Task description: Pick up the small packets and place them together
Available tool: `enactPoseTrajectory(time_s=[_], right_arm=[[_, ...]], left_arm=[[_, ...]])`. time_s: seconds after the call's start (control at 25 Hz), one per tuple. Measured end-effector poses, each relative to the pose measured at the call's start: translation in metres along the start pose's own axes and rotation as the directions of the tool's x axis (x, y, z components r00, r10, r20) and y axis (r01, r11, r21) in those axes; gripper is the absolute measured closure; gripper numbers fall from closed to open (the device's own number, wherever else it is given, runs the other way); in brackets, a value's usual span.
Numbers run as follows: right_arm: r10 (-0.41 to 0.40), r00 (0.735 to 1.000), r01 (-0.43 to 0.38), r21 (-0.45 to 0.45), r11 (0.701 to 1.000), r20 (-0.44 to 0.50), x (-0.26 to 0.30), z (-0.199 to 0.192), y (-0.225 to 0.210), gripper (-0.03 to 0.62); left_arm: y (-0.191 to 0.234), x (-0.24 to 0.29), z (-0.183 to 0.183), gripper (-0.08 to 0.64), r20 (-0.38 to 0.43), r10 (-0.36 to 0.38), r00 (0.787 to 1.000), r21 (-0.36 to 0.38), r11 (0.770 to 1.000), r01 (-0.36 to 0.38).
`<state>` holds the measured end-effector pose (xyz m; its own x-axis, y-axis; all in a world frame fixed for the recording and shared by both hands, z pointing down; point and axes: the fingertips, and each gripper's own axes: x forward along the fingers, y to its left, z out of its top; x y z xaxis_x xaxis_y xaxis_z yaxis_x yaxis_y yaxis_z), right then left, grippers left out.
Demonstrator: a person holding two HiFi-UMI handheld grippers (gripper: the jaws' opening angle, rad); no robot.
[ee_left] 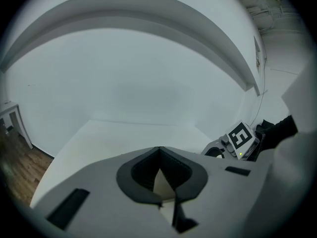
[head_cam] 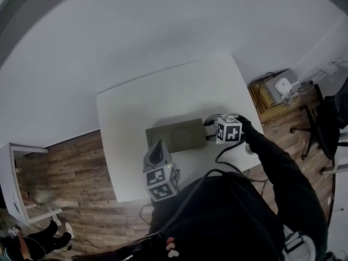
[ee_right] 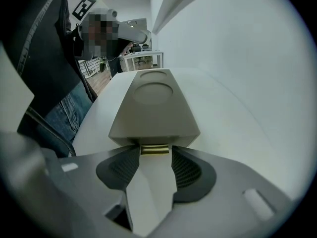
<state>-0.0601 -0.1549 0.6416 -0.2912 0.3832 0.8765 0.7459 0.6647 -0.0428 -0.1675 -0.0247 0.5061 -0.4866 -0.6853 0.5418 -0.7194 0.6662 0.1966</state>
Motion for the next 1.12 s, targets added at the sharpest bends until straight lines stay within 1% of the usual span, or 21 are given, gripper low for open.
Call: enactPoseTrajectory(time_s=[0.08, 0.28, 0.52, 0.6, 0.68, 0.76, 0.84, 1.0, 1.12], right_arm=[[0.002, 1.0, -0.002, -0.012, 1.0, 0.001, 0.0, 0.0, 0.001, 0.423], [0.002, 1.0, -0.002, -0.026, 1.0, 0.007, -0.001, 0.001, 0.002, 0.426], [-0.001, 1.0, 0.001, -0.027, 1.0, 0.004, -0.001, 0.002, 0.002, 0.426], [-0.004, 1.0, 0.004, -0.026, 1.0, -0.003, -0.003, 0.0, 0.002, 0.426], [-0.007, 1.0, 0.007, -0.022, 1.0, -0.016, -0.005, -0.005, 0.002, 0.426], [-0.012, 1.0, 0.012, -0.017, 1.0, -0.021, -0.008, -0.01, 0.001, 0.426], [-0.018, 1.0, 0.018, -0.009, 1.0, -0.022, -0.01, -0.013, 0.002, 0.426], [-0.021, 0.999, 0.021, 0.0, 1.0, -0.035, -0.013, -0.021, 0.0, 0.426], [-0.021, 0.998, 0.021, 0.0, 1.0, -0.052, -0.016, -0.028, -0.001, 0.426]], left_arm=[[0.0, 0.001, -0.001, 0.561, -0.007, -0.002, 1.0, 0.003, 1.0, 0.002], [-0.002, 0.003, -0.002, 0.56, -0.02, -0.014, 1.0, 0.012, 1.0, 0.014], [-0.002, 0.008, -0.011, 0.561, -0.073, -0.042, 0.996, 0.007, 0.999, 0.043], [-0.004, 0.013, -0.021, 0.56, -0.119, -0.076, 0.99, -0.004, 0.997, 0.077], [-0.003, 0.021, -0.036, 0.561, -0.187, -0.104, 0.977, -0.023, 0.995, 0.101], [0.001, 0.028, -0.051, 0.56, -0.244, -0.104, 0.964, -0.028, 0.995, 0.1], [0.004, 0.031, -0.061, 0.56, -0.285, -0.098, 0.953, -0.02, 0.995, 0.097], [0.003, 0.037, -0.08, 0.56, -0.343, -0.08, 0.936, 0.031, 0.995, 0.097], [0.001, 0.038, -0.084, 0.56, -0.341, -0.084, 0.936, 0.031, 0.994, 0.1]])
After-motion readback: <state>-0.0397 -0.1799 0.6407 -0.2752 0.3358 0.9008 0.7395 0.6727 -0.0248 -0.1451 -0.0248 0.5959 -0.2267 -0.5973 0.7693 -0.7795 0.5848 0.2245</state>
